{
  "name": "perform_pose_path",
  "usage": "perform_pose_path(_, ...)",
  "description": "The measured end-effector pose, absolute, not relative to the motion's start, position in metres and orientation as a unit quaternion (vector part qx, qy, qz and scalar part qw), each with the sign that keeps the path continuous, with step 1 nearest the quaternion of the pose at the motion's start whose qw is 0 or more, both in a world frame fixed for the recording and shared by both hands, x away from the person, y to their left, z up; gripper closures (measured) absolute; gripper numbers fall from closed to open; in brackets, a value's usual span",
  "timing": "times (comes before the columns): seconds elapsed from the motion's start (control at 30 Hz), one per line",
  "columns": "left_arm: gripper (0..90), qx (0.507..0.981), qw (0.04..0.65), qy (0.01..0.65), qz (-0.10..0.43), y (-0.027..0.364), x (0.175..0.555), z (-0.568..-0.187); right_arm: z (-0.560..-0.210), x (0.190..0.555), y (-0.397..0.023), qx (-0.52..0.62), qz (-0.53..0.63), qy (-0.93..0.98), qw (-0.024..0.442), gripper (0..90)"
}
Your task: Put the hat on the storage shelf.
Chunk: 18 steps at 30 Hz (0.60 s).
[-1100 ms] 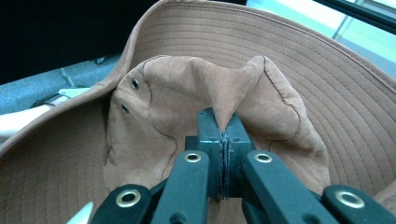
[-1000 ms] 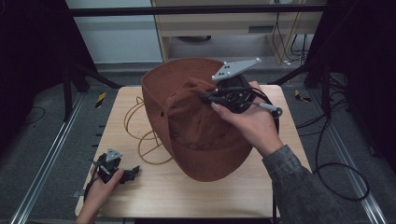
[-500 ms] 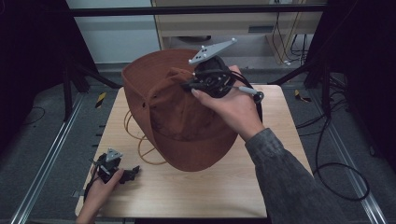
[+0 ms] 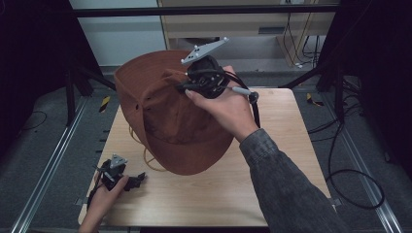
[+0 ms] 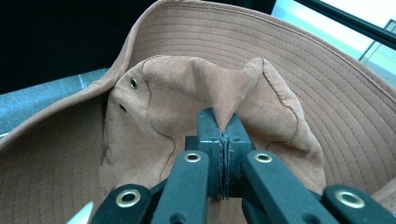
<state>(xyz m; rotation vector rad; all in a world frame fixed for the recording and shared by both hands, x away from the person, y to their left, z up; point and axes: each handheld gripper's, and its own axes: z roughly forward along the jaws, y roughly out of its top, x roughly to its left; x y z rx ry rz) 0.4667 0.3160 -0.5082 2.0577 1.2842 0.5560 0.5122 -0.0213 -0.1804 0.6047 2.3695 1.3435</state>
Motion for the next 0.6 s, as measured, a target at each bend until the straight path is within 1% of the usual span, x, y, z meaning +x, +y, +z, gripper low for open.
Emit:
perform_pose_path(0.23, 0.0, 0.783, 0.321, 0.489, 0.212, 0.316, 0.467, -0.508, -0.181, 0.516, -0.02, 0.214, 0.475, 0.836, 0.171, 89.2)
perform_pose_path(0.6, 0.0, 0.784, 0.32, 0.488, 0.211, 0.316, 0.467, -0.508, -0.178, 0.526, -0.003, 0.211, 0.478, 0.836, 0.164, 89.2)
